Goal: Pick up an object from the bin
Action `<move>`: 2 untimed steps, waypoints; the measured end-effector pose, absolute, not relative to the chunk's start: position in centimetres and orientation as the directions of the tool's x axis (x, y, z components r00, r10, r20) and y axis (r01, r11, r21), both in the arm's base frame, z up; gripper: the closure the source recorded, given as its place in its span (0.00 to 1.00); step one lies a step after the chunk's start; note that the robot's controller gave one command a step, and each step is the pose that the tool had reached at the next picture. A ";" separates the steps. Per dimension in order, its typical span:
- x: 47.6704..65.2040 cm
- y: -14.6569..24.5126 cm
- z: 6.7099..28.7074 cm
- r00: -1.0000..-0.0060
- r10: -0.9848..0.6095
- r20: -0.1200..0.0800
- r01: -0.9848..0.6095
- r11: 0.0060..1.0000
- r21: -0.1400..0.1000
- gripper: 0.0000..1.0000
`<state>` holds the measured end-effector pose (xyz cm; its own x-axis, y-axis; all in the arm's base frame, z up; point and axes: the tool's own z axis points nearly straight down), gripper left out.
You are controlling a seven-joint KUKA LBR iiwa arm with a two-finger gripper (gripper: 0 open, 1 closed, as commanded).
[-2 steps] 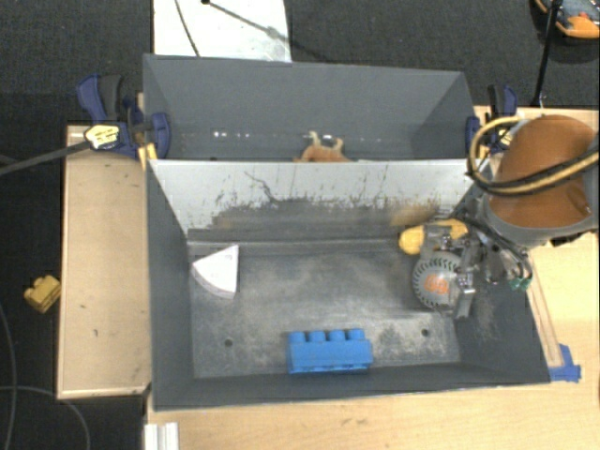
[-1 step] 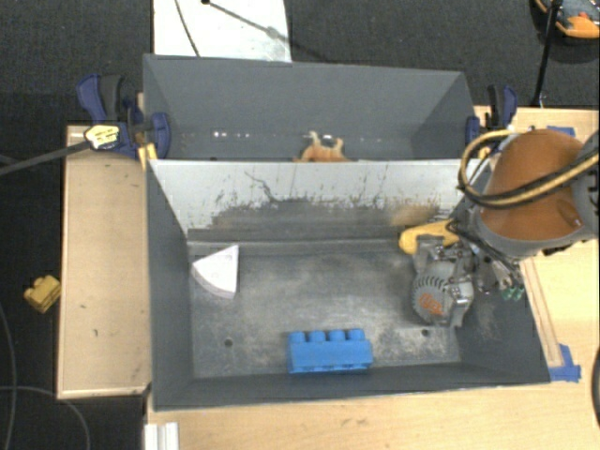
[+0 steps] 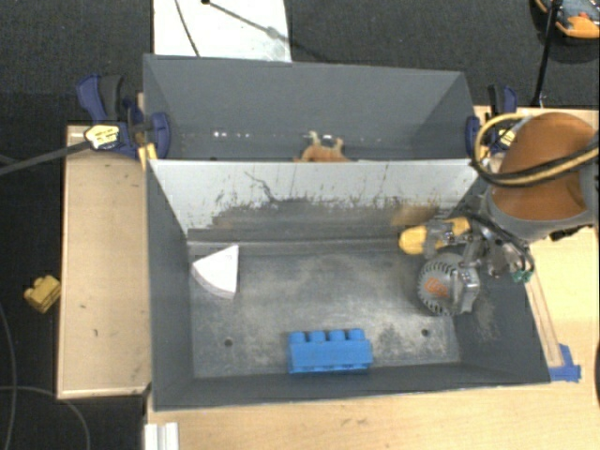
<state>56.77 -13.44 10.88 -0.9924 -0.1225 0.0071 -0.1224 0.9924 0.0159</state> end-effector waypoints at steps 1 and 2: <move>54.5 -13.1 8.7 -0.990 -0.139 -0.010 -0.139 0.990 0.015 0.00; 52.6 -12.5 7.7 -0.988 -0.152 -0.023 -0.152 0.988 0.008 1.00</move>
Offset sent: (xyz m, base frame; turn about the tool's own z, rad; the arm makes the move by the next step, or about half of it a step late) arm 0.0000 0.0000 0.0000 0.0000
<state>52.62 -12.53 7.67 -0.9882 -0.1516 -0.0233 -0.1518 0.9884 0.0080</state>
